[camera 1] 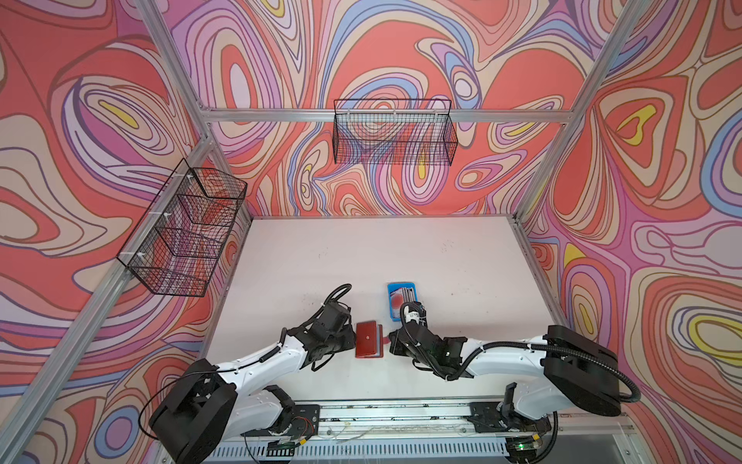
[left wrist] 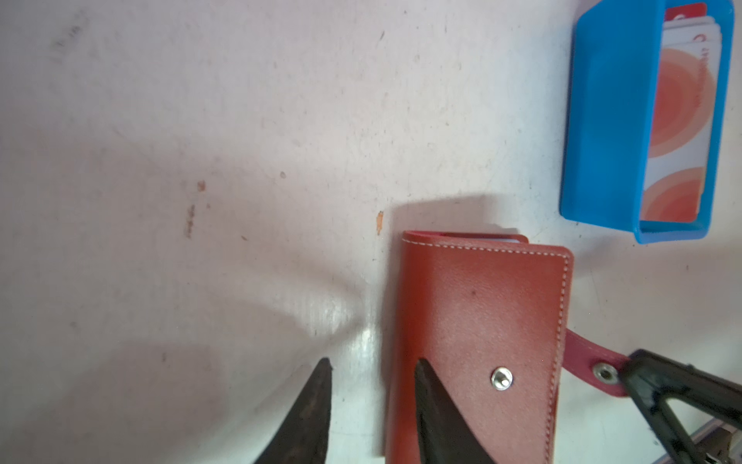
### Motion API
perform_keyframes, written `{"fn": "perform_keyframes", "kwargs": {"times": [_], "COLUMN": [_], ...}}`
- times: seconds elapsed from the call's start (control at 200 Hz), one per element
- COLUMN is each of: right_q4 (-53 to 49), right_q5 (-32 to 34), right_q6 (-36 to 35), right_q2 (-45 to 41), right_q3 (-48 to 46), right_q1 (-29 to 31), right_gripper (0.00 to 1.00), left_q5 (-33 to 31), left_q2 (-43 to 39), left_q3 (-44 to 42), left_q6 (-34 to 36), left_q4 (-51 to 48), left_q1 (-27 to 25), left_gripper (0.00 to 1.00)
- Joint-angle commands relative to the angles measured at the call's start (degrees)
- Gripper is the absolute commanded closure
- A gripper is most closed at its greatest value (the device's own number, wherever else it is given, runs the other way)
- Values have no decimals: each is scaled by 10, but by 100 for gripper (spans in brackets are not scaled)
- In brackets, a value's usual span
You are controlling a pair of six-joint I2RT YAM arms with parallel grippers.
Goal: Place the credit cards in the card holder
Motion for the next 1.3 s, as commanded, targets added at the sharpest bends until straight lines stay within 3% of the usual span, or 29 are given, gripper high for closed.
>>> {"fn": "perform_keyframes", "kwargs": {"times": [0.0,0.821,1.297], "right_q4": [10,24,23], "right_q5": [9,3,-23], "right_q6": [0,-19,-48], "right_q2": [-8,0,78], "right_q3": [-9,16,93], "right_q1": [2,2,9], "right_gripper": [100,100,100], "left_q5": [19,9,19], "left_q2": [16,57,64], "left_q3": [-9,-22,-20], "left_q6": [8,11,12], "left_q4": [19,15,23], "left_q1": [3,3,4], "left_gripper": [63,63,62]}}
